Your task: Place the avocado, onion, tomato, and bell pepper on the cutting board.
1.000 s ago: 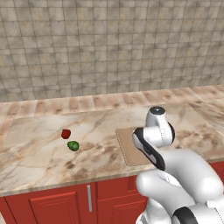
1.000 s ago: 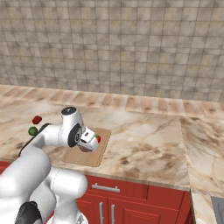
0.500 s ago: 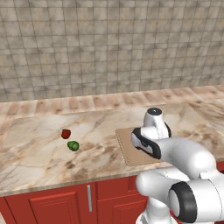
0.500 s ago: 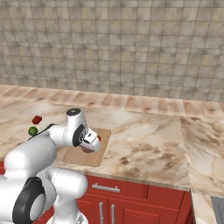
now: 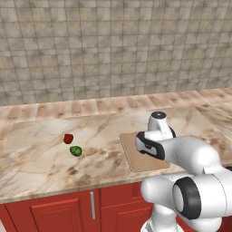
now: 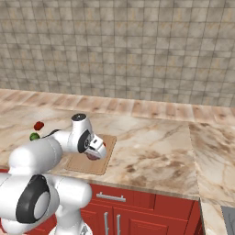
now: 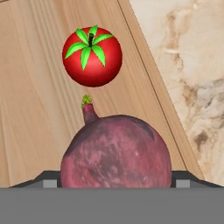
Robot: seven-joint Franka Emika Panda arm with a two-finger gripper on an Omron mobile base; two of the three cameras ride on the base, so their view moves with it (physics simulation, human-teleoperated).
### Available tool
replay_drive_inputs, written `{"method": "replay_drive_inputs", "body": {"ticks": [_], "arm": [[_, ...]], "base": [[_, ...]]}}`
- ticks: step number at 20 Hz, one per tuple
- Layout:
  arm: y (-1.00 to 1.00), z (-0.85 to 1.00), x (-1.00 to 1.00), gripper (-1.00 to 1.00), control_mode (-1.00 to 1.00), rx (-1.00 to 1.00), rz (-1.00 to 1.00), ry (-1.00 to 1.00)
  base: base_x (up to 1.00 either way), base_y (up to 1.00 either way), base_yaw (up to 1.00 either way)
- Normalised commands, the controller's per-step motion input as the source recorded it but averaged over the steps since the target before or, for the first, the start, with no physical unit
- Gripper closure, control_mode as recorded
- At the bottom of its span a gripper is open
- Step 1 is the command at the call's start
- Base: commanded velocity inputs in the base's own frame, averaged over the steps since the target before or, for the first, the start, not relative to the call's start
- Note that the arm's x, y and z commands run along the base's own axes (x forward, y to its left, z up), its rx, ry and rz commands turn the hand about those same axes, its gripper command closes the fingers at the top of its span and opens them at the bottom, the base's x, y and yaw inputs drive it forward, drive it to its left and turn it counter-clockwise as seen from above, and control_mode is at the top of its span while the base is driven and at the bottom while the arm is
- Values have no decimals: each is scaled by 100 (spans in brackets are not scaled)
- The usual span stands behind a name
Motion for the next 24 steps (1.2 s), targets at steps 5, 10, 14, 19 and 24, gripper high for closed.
{"method": "replay_drive_inputs", "body": {"ticks": [5,10,14,19,24], "arm": [[-3,-13,0,100,-100,0,0,0],[0,-9,0,-100,-100,0,0,0],[0,0,0,-100,-100,0,0,0],[0,0,0,-100,-100,0,0,0],[-3,7,0,-100,-100,2,0,0]], "base": [[0,0,0],[0,0,0],[0,0,0],[0,0,0],[0,0,0]]}}
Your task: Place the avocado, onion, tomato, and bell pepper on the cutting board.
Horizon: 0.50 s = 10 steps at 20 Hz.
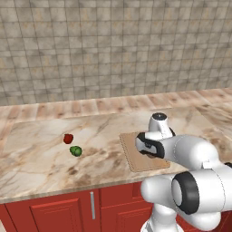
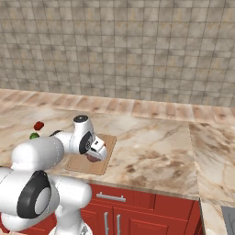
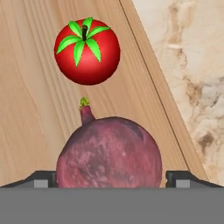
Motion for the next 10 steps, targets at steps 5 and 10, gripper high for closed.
{"method": "replay_drive_inputs", "body": {"ticks": [5,10], "arm": [[-6,33,0,-100,-100,3,0,0],[0,73,-1,-100,-100,1,0,0]], "base": [[0,0,0],[0,0,0]]}}
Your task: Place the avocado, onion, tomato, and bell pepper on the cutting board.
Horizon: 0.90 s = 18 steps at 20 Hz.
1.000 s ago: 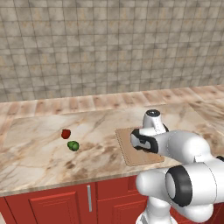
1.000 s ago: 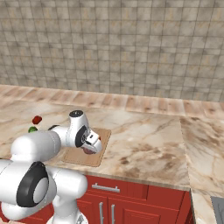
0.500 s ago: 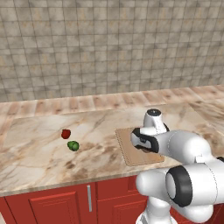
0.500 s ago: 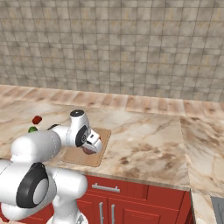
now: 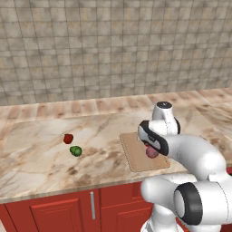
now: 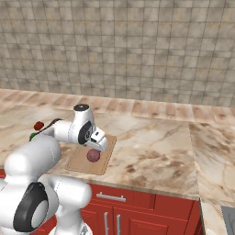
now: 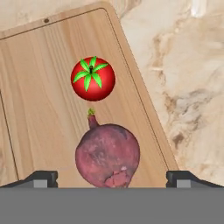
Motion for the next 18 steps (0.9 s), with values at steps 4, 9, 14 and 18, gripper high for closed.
{"method": "replay_drive_inputs", "body": {"ticks": [4,9,14,18], "arm": [[3,79,-10,-100,-100,0,0,0],[62,22,5,-100,-100,0,1,0],[98,-3,23,-100,-100,-1,0,0],[100,-6,34,-100,-100,-1,0,0]], "base": [[0,0,0],[0,0,0],[0,0,0],[0,0,0]]}}
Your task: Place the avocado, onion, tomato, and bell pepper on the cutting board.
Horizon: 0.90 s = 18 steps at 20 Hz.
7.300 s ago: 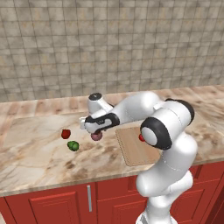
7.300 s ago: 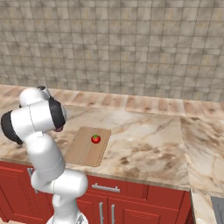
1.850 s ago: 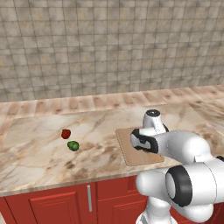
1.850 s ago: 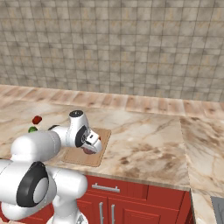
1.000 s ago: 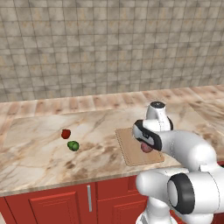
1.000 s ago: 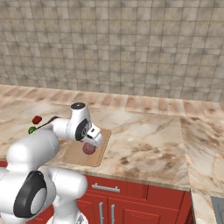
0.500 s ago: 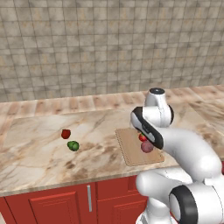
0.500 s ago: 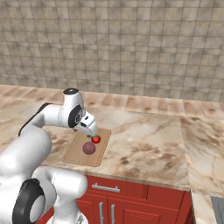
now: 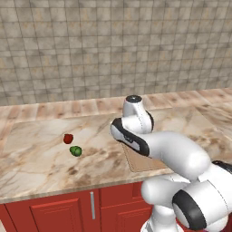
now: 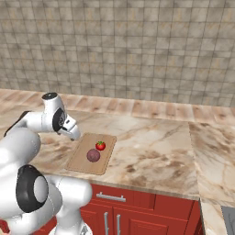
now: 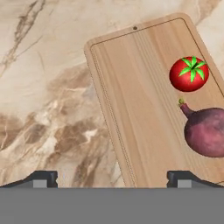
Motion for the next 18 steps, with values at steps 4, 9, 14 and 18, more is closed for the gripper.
{"method": "replay_drive_inputs", "body": {"ticks": [4,9,14,18], "arm": [[100,-3,37,-100,-100,0,0,0],[100,0,30,-100,-100,0,0,1],[95,0,15,-100,-100,-1,1,7],[74,-6,7,-100,-100,-6,1,8]], "base": [[0,0,0],[0,0,0],[0,0,0],[0,0,0]]}}
